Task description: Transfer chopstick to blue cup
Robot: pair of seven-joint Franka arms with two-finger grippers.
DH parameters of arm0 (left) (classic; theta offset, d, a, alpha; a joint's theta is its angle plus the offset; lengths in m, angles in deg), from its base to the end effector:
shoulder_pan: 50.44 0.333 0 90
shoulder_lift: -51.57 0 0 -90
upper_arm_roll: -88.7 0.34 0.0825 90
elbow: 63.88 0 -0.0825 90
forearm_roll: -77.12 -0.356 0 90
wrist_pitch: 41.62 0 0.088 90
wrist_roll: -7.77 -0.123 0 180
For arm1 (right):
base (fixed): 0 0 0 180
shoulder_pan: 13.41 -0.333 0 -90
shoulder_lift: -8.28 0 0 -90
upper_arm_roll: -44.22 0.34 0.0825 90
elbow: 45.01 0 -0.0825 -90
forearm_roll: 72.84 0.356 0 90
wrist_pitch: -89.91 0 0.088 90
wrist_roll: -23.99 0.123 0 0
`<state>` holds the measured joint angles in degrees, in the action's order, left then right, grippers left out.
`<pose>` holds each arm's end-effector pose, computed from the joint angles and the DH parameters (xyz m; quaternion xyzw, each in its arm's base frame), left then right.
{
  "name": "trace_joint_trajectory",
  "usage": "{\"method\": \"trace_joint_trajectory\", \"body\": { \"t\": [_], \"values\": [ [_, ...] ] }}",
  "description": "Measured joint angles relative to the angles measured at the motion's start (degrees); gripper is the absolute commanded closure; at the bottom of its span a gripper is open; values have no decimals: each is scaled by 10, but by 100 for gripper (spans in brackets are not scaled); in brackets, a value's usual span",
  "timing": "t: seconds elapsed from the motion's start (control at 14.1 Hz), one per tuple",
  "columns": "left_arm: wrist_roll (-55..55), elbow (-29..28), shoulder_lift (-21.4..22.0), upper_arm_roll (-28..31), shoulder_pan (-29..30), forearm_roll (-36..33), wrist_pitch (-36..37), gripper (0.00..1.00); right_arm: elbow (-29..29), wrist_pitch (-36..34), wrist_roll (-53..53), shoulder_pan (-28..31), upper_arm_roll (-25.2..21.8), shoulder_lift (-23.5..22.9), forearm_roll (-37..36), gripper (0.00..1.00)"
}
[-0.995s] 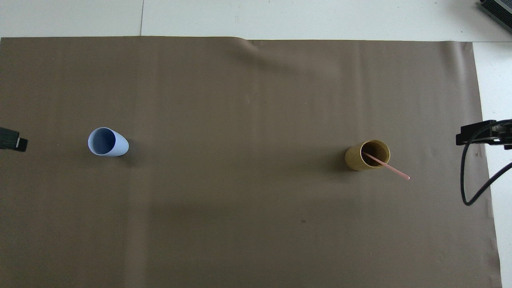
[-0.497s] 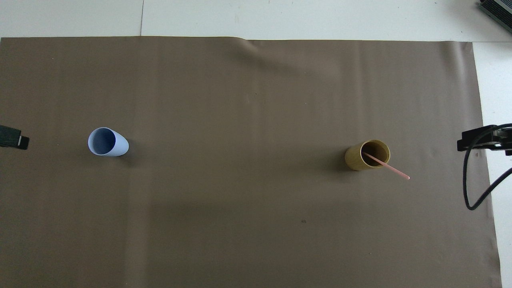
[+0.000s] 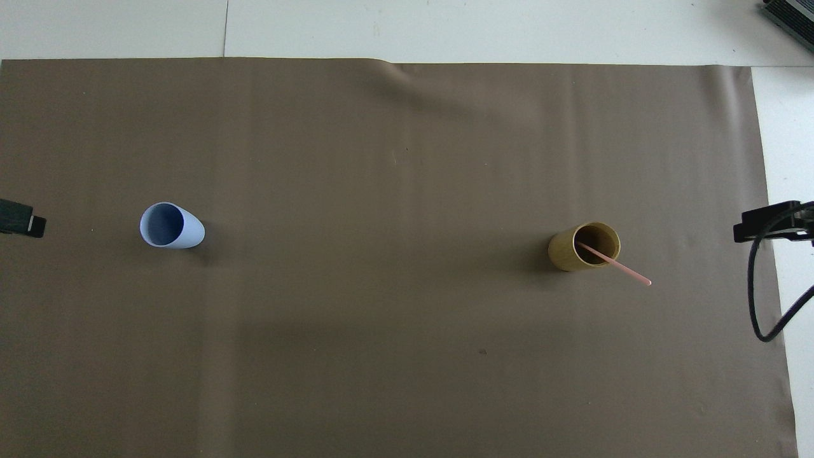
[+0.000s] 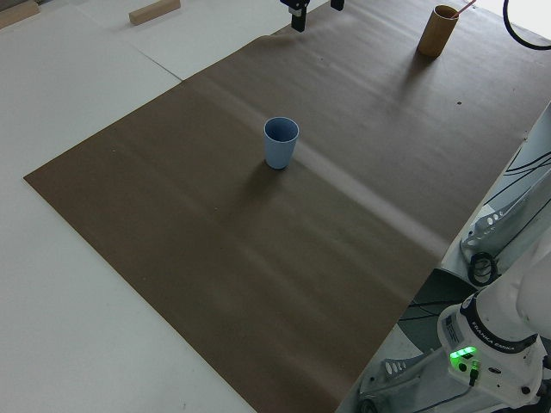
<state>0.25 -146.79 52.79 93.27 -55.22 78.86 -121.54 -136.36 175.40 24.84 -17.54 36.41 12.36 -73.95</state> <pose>0.4997 -0.0054 0.6821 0.9973 -0.0698 -0.0144 0.0168 0.4927 -0.0371 0.6514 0.9991 -0.0399 -0.0160 0.0044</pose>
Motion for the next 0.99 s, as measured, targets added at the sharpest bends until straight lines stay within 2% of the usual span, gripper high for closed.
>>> {"method": "trace_joint_trajectory", "body": {
  "t": [0.99],
  "values": [
    [21,0,0,2,0,0,-1,0,-2,-2,0,-2,2,0,0,0]
  ]
}}
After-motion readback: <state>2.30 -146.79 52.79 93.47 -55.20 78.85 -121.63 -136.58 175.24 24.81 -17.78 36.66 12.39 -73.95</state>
